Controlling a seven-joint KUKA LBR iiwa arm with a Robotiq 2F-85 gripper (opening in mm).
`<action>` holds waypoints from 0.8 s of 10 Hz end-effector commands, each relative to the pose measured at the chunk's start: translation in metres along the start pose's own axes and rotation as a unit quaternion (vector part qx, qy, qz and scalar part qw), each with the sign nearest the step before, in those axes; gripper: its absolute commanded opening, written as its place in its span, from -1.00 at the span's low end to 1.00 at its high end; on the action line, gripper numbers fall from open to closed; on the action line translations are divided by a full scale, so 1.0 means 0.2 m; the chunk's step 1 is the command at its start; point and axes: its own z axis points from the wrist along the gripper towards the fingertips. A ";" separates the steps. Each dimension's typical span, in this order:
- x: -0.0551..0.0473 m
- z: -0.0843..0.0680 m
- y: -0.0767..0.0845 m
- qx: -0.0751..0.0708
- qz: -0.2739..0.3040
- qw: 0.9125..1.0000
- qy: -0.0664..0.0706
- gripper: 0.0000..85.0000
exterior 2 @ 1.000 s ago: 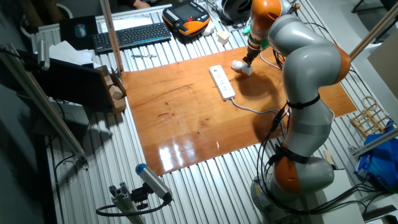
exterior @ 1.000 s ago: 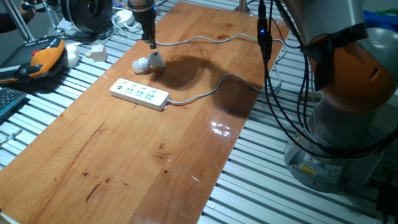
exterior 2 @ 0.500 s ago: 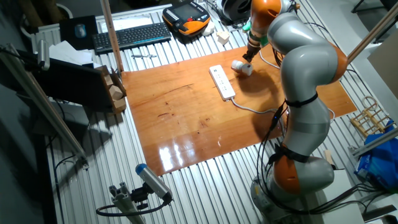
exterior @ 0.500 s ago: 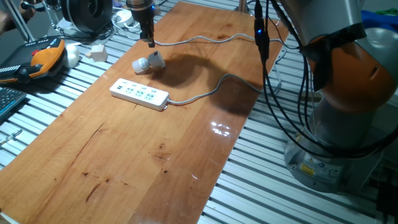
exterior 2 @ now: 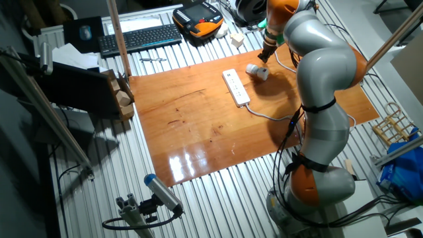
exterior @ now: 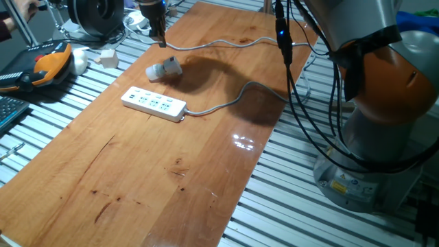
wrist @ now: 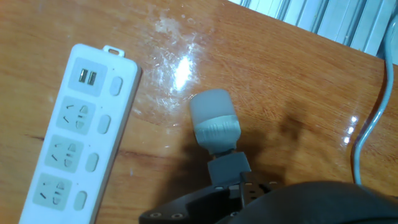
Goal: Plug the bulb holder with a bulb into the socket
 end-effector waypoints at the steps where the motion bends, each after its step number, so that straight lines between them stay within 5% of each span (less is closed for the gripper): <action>1: 0.00 0.00 0.00 -0.001 0.001 1.000 -0.001 -1.00; 8: -0.01 0.03 0.00 -0.011 0.010 1.000 -0.010 -1.00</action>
